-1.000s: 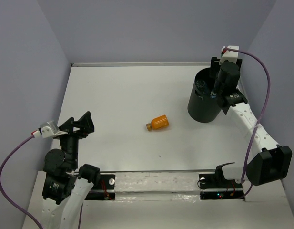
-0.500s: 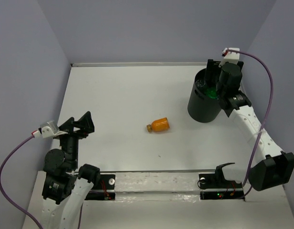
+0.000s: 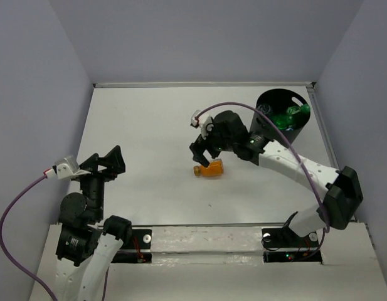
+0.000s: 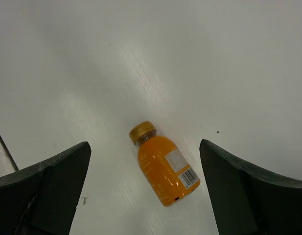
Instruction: Put the plastic bottles in the bin
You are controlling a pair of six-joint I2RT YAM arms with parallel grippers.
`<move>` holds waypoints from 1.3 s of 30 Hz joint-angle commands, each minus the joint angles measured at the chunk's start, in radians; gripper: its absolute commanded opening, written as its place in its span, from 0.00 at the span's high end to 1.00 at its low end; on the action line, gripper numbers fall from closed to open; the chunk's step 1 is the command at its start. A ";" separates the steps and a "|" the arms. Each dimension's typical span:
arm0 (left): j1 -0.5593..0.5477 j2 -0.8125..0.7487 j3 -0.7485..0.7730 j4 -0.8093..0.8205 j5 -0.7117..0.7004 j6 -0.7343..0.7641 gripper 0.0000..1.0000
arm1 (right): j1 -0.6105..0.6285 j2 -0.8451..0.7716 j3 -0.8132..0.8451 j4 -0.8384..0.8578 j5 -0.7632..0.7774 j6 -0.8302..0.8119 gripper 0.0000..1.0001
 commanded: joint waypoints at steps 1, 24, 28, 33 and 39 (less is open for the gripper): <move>0.006 0.023 0.008 0.044 -0.011 0.015 0.01 | 0.011 0.121 0.024 -0.170 -0.050 -0.113 0.01; 0.011 0.021 0.007 0.052 0.011 0.018 0.01 | 0.020 0.489 0.208 -0.338 0.084 -0.193 0.39; 0.011 0.020 0.005 0.054 0.012 0.018 0.01 | 0.020 0.367 0.205 -0.232 0.146 -0.148 0.45; 0.010 0.017 0.005 0.054 0.017 0.018 0.01 | -0.019 0.169 0.190 -0.060 0.364 -0.066 0.46; 0.005 0.000 0.005 0.051 0.017 0.017 0.01 | -0.162 -0.075 0.119 0.211 0.628 0.033 0.51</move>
